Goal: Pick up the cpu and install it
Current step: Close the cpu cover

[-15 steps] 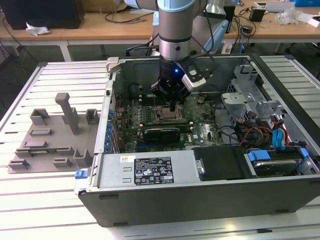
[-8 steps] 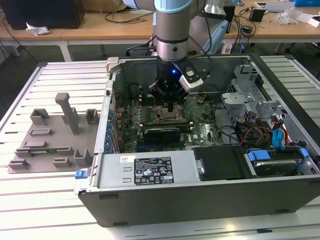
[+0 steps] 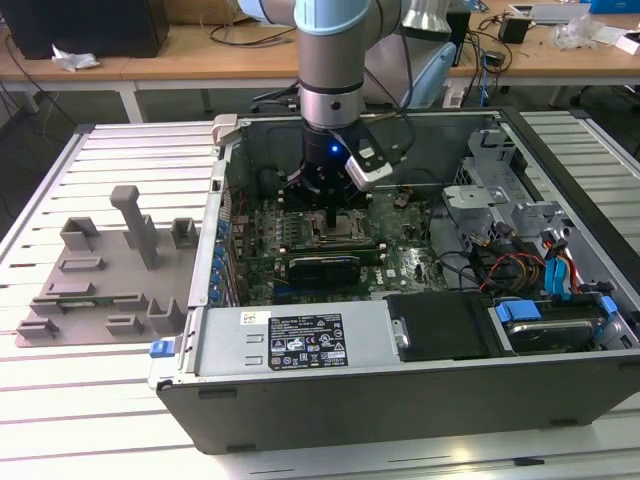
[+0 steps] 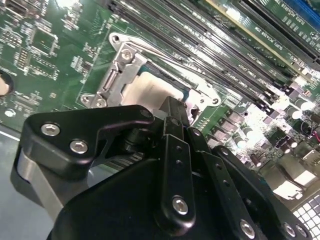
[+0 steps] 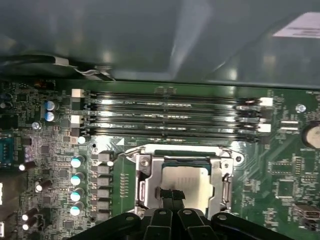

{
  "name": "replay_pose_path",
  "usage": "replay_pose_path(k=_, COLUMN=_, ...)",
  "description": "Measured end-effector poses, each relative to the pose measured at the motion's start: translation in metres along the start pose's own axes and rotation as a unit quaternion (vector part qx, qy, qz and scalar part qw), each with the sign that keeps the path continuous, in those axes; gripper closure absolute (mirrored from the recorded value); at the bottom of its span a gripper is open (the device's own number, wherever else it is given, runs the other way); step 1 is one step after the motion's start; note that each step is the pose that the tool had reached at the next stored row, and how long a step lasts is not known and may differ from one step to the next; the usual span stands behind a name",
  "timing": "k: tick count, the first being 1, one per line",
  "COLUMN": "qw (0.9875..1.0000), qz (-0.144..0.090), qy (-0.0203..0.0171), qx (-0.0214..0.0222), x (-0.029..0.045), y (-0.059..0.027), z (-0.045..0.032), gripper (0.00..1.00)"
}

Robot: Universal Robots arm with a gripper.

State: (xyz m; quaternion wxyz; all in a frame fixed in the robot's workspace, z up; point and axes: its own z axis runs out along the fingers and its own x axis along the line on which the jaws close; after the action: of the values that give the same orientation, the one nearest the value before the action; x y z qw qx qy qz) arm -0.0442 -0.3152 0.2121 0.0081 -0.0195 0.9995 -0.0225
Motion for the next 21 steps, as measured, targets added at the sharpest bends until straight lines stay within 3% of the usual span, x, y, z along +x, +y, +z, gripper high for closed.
replay_pose_path(k=4, qw=1.0000, qz=0.000, qy=-0.0001, qx=-0.0001, x=0.0086, y=0.0006, z=0.0043, gripper=0.89)
replay_pose_path(k=21, qw=1.0000, qz=0.000, qy=-0.0001, qx=-0.0003, x=0.0104, y=0.0008, z=0.0070, gripper=0.89)
